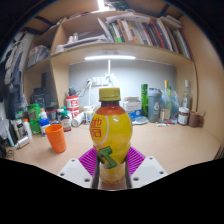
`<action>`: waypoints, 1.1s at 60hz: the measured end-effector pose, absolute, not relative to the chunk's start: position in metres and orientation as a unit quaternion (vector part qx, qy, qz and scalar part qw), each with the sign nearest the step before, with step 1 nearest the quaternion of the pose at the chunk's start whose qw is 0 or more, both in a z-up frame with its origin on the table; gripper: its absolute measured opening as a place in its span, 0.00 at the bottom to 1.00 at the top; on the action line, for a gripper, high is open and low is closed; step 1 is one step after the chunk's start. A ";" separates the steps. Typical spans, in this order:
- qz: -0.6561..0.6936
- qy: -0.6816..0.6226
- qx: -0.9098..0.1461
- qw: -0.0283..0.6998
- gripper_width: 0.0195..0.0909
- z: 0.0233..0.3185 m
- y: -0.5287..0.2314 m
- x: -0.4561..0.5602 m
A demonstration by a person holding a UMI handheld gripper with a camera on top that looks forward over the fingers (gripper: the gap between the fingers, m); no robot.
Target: Pour water
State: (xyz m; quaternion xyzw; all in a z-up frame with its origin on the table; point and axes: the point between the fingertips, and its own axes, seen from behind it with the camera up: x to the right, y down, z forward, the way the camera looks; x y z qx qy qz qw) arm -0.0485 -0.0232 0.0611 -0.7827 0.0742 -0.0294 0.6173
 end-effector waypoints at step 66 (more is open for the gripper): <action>-0.609 -0.680 -0.306 0.273 0.14 0.198 0.156 -0.137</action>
